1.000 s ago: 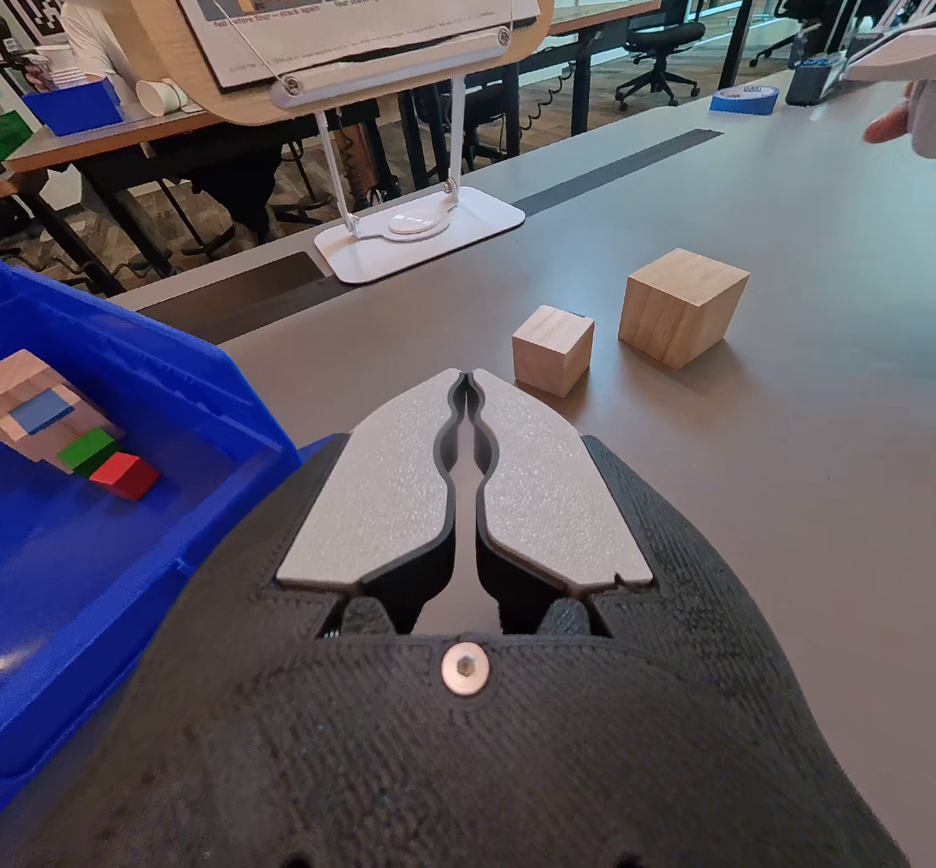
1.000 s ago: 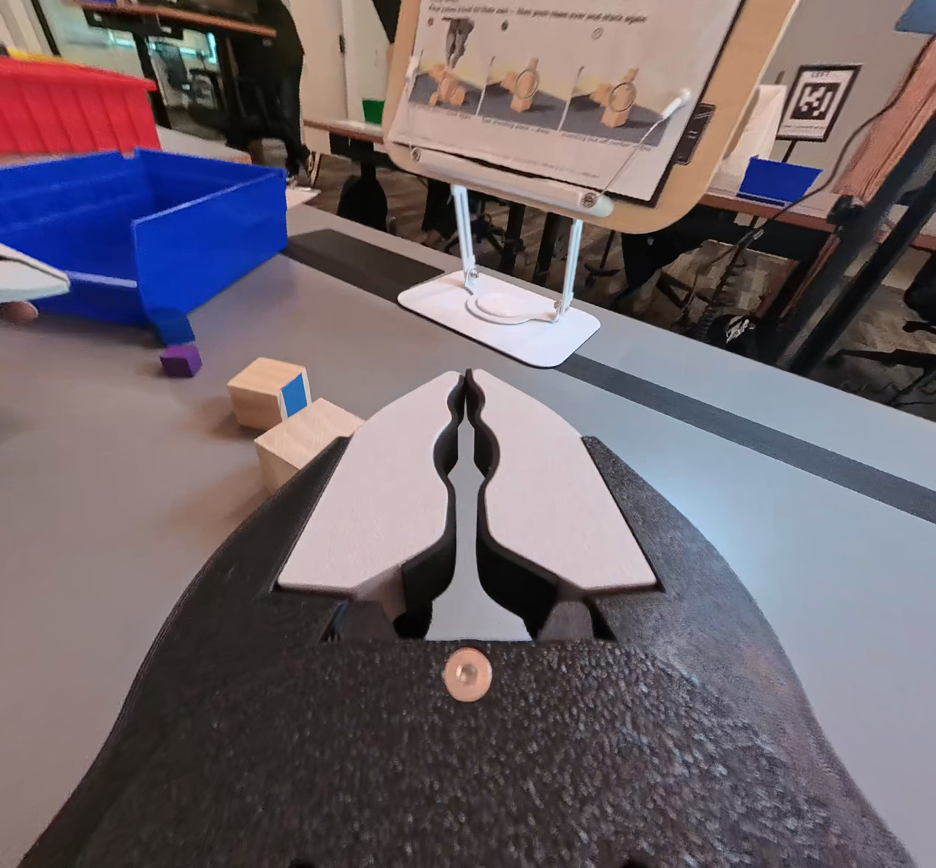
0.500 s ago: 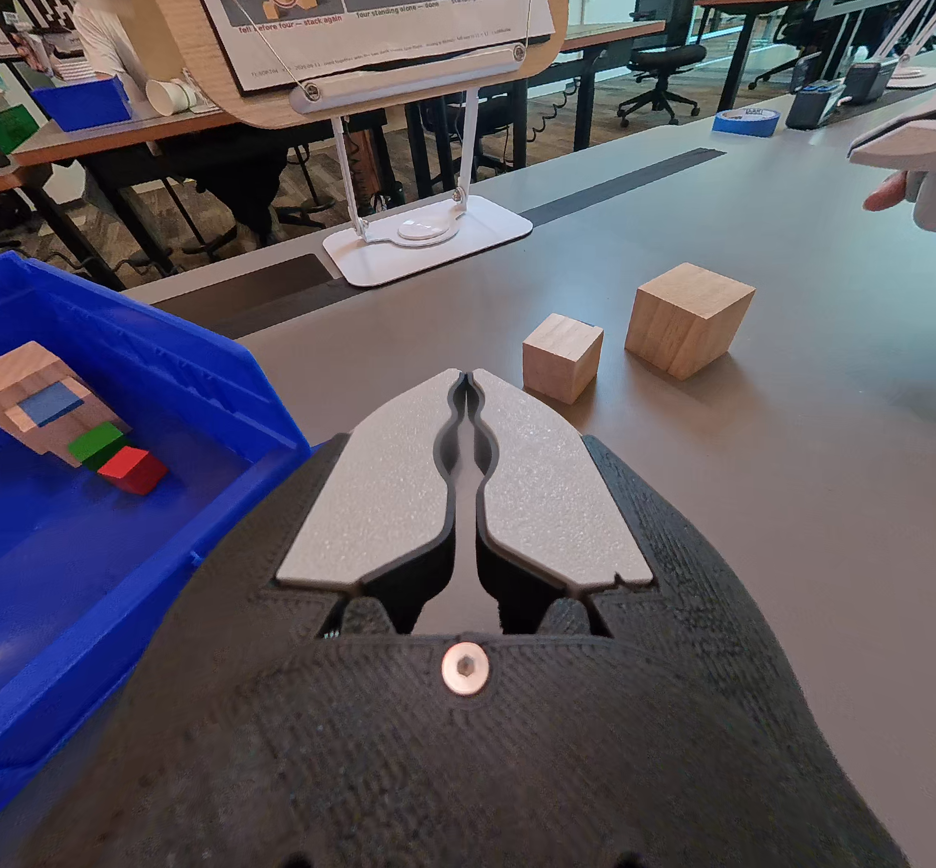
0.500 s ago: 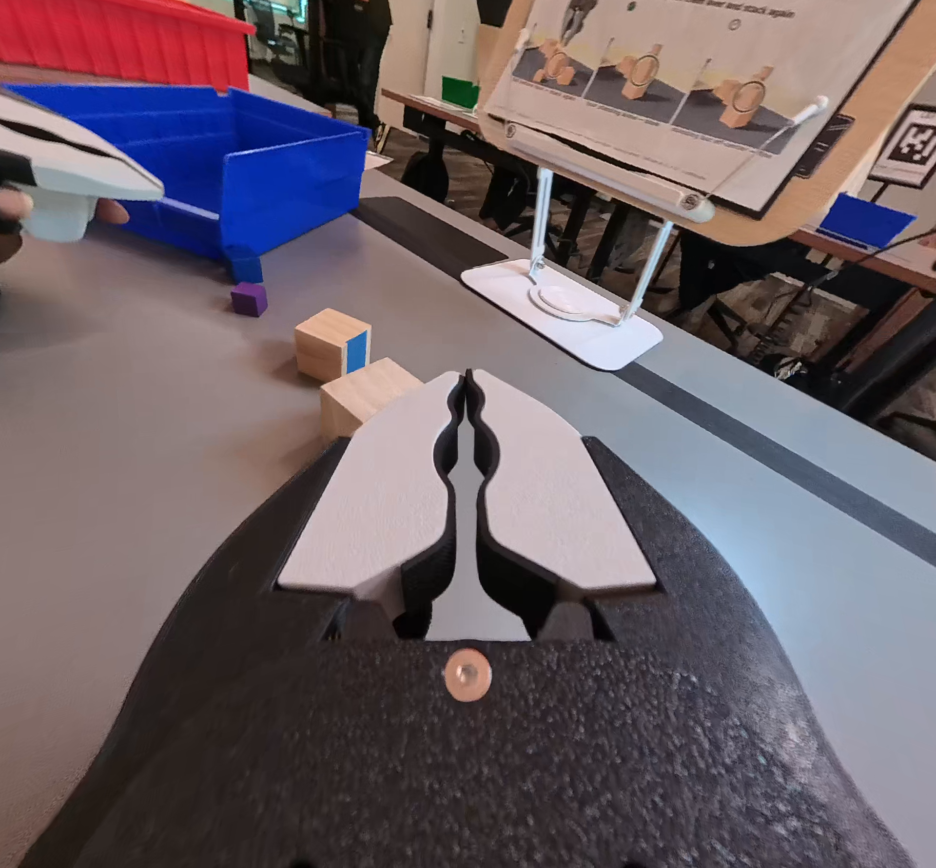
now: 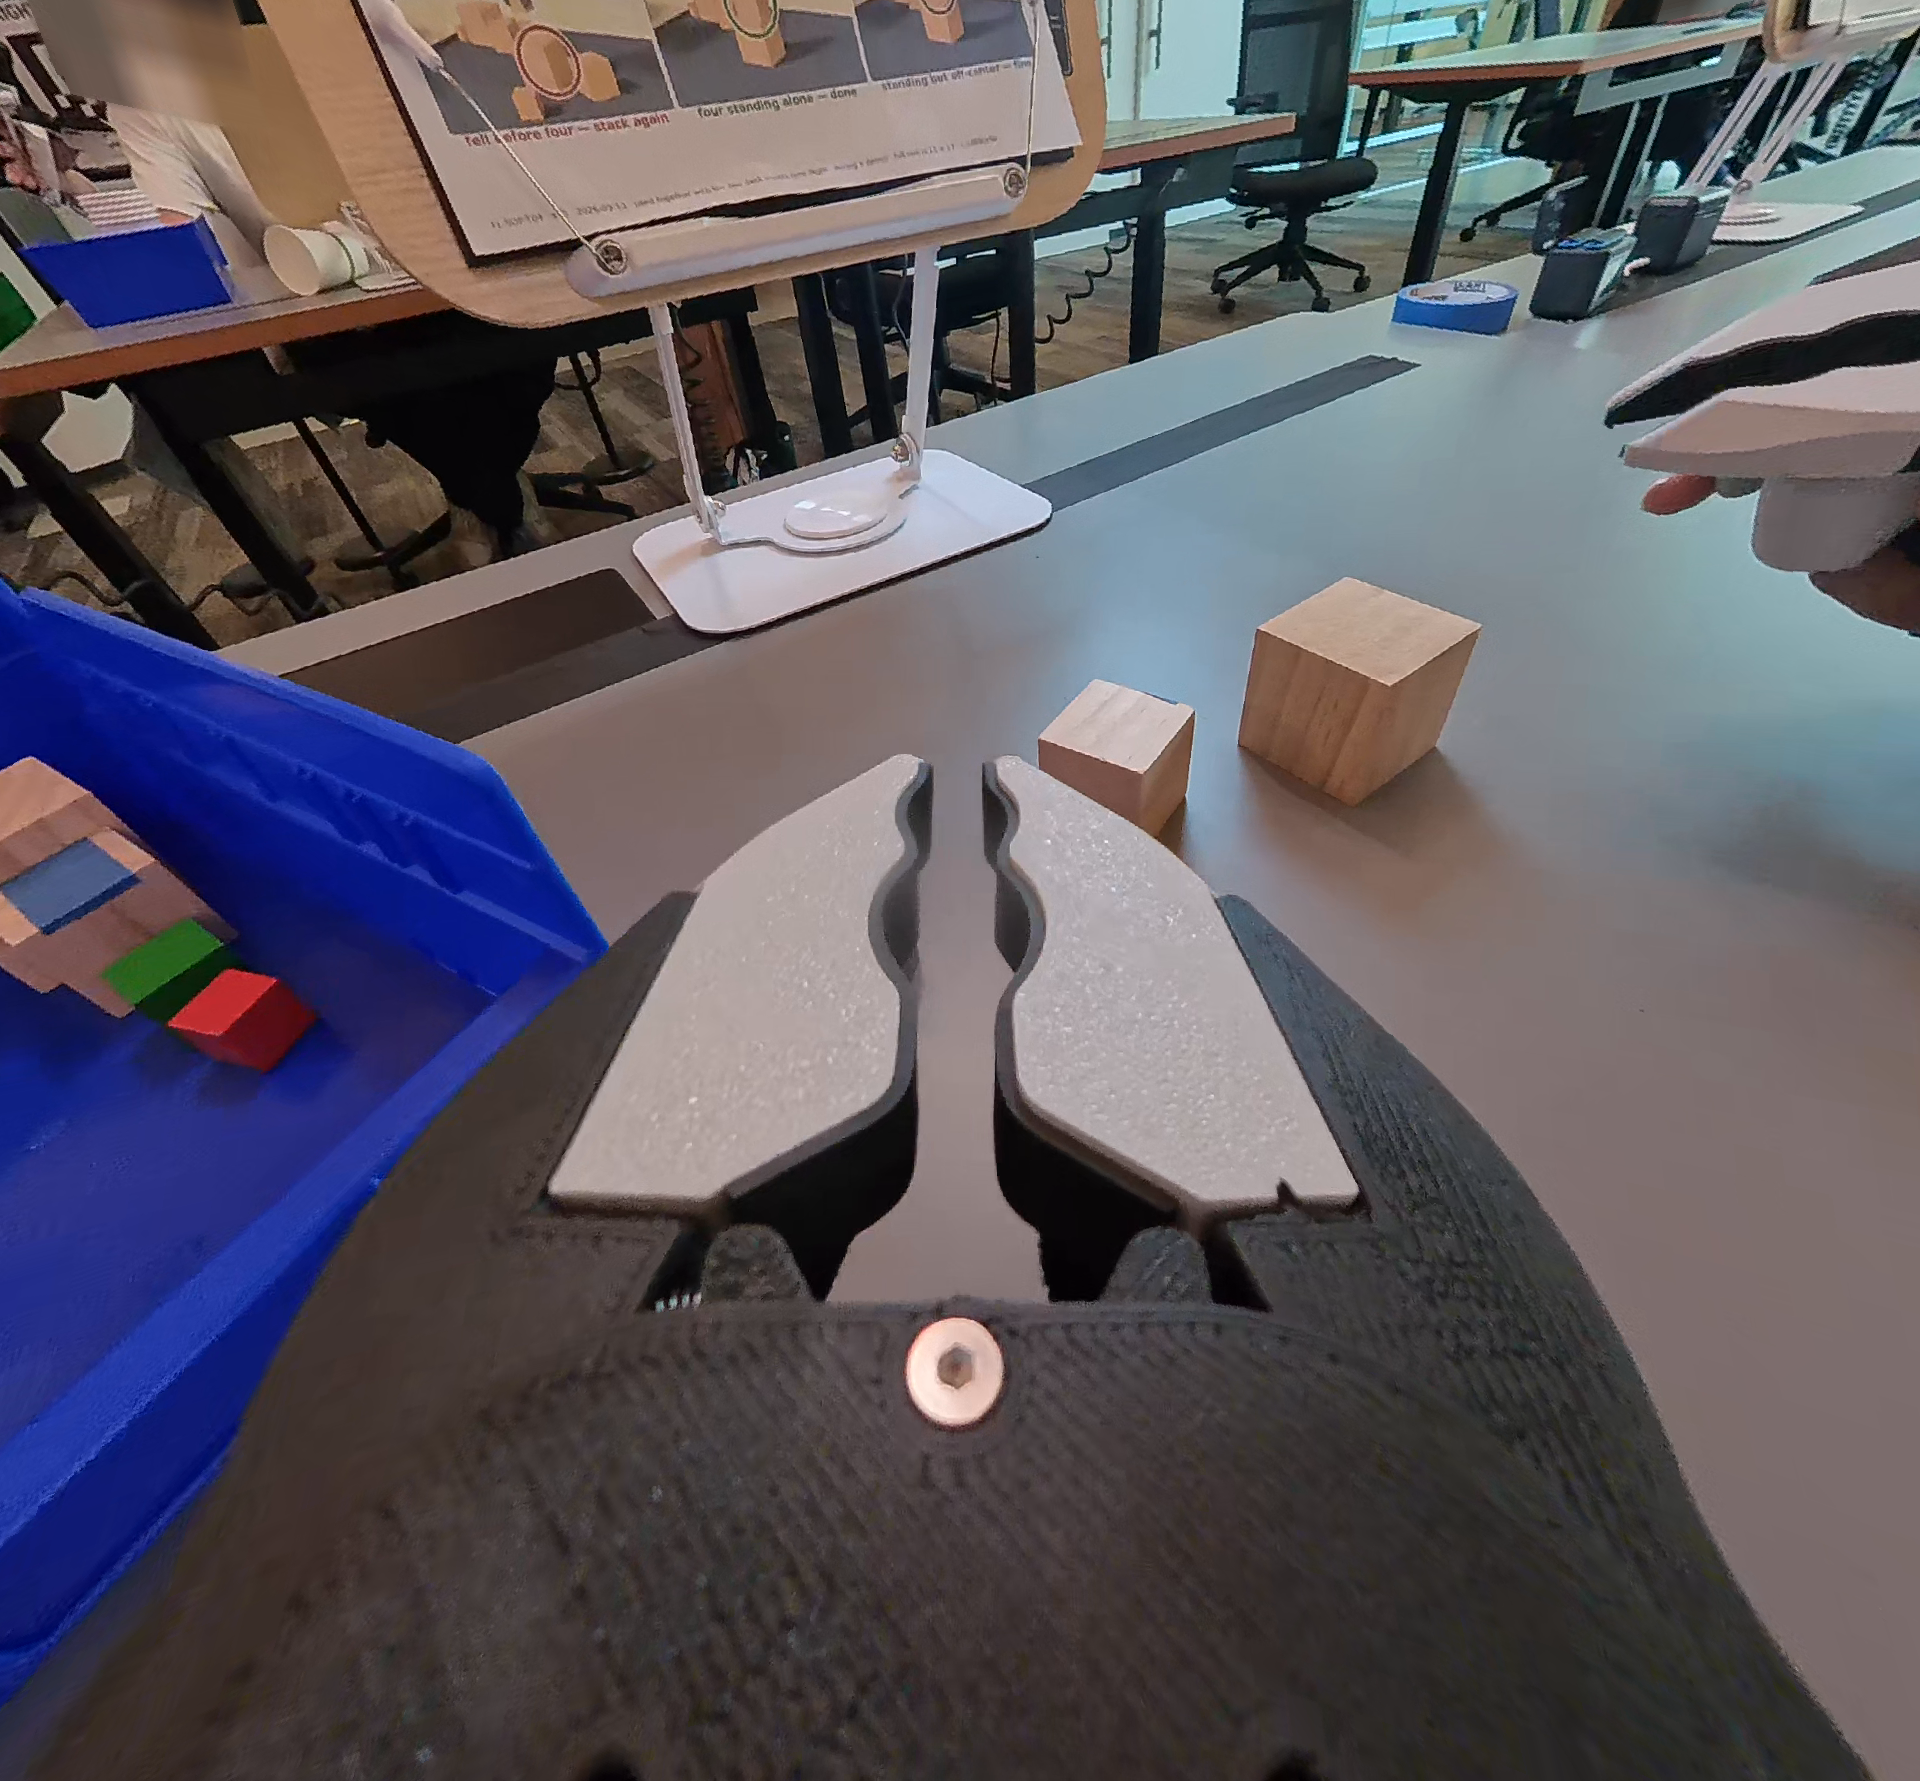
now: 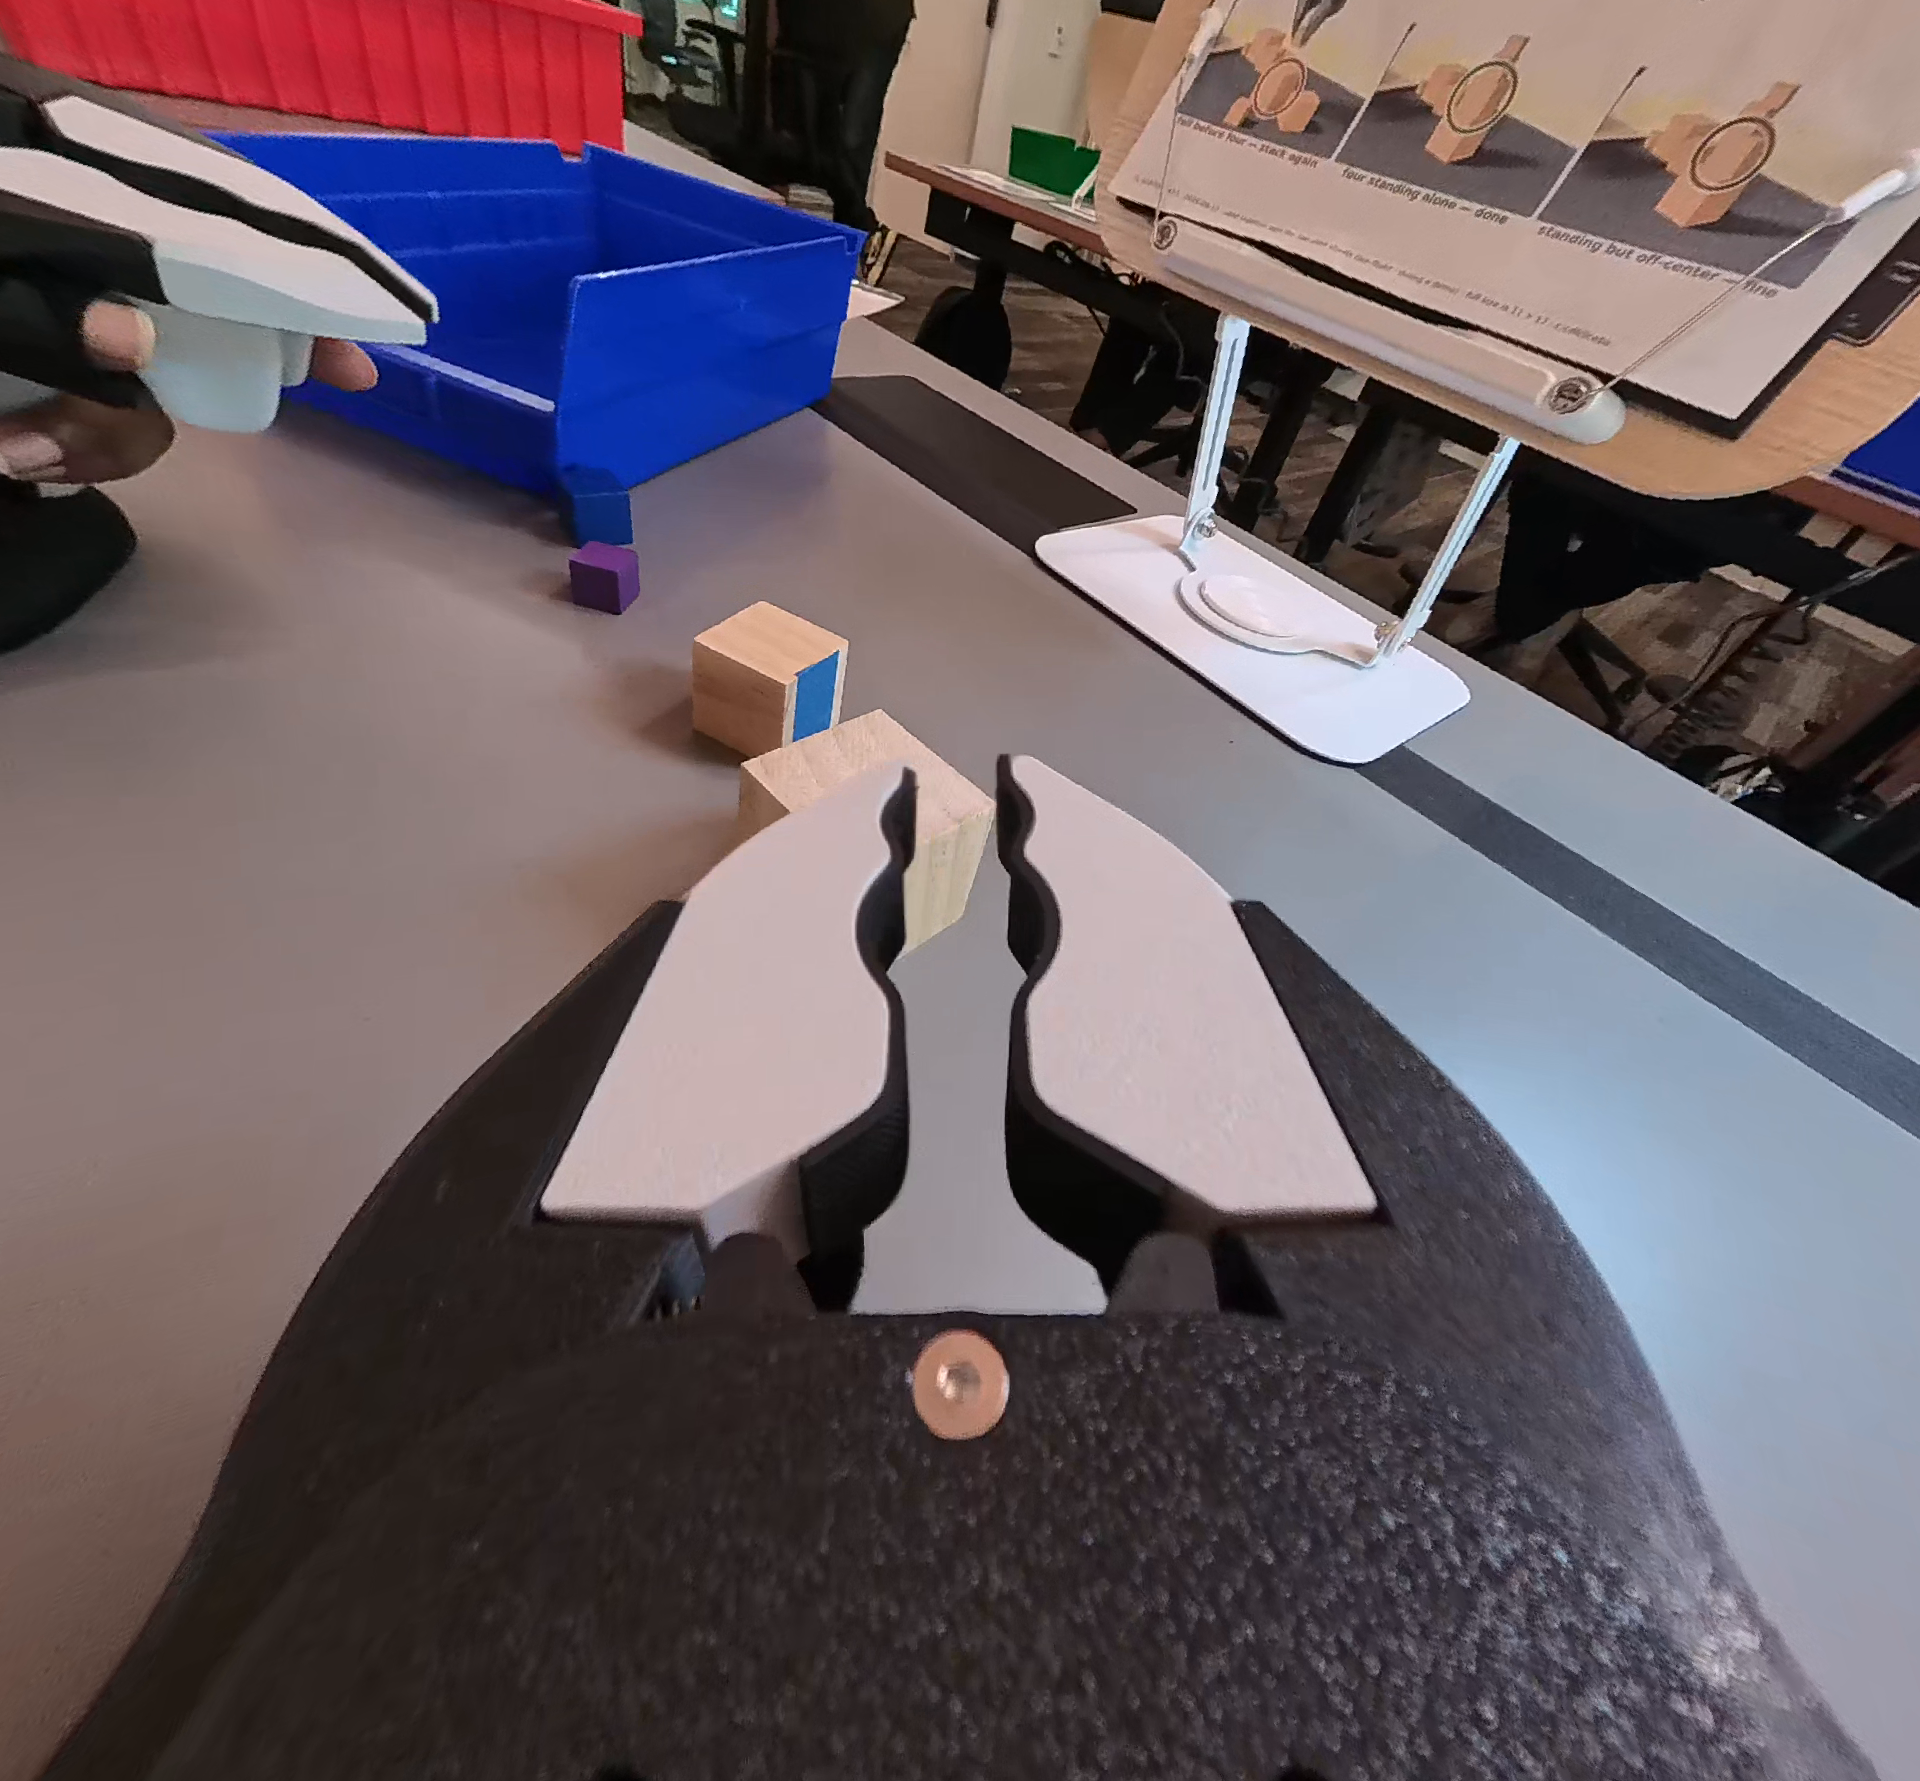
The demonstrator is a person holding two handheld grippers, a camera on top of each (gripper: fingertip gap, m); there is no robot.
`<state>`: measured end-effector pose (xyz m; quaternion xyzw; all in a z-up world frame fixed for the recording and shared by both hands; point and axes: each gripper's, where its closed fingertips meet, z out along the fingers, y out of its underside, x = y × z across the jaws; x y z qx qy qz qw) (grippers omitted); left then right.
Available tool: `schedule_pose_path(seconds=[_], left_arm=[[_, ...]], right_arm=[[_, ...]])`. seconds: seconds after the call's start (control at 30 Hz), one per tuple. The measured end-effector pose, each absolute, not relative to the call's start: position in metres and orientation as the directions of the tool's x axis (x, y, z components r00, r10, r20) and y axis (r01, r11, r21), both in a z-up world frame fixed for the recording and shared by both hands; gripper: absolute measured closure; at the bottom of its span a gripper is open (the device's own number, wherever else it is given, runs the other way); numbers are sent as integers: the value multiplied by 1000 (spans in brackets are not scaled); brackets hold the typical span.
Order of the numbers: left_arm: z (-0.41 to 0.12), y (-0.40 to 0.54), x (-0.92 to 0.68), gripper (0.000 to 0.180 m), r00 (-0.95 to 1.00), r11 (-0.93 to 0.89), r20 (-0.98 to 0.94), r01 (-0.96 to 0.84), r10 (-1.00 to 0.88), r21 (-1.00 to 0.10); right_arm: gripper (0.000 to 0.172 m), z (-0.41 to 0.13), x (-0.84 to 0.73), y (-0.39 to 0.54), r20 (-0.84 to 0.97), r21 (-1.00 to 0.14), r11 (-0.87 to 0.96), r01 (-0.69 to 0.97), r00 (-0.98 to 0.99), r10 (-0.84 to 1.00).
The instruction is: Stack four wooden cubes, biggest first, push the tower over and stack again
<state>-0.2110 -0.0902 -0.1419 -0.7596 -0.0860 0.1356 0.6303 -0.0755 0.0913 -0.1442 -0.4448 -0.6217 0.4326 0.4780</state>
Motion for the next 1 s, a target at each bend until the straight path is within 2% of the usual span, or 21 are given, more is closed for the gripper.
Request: schedule_pose_path(seconds=[0.2,0.5,0.7,0.8,1.0], left_arm=[[-146,-88,-208,163,957,-205,-93,-36,275,-978],[-153,-84,-202,160,962,-248,-127,-65,241,-966],[-159,-82,-201,162,964,-268,-136,-72,229,-961],[-165,-80,-200,162,966,-290,-135,-67,219,-955],[-169,-79,-198,164,966,-311,-155,-85,207,-947]], right_arm=[[146,-150,-77,86,208,-958,237,162,-179,962],[108,-186,-81,69,189,-911,279,305,-295,937],[105,-205,-92,76,237,-846,372,383,-356,904],[97,-213,-102,83,210,-813,400,424,-427,880],[93,-219,-122,90,204,-735,488,471,-532,822]])
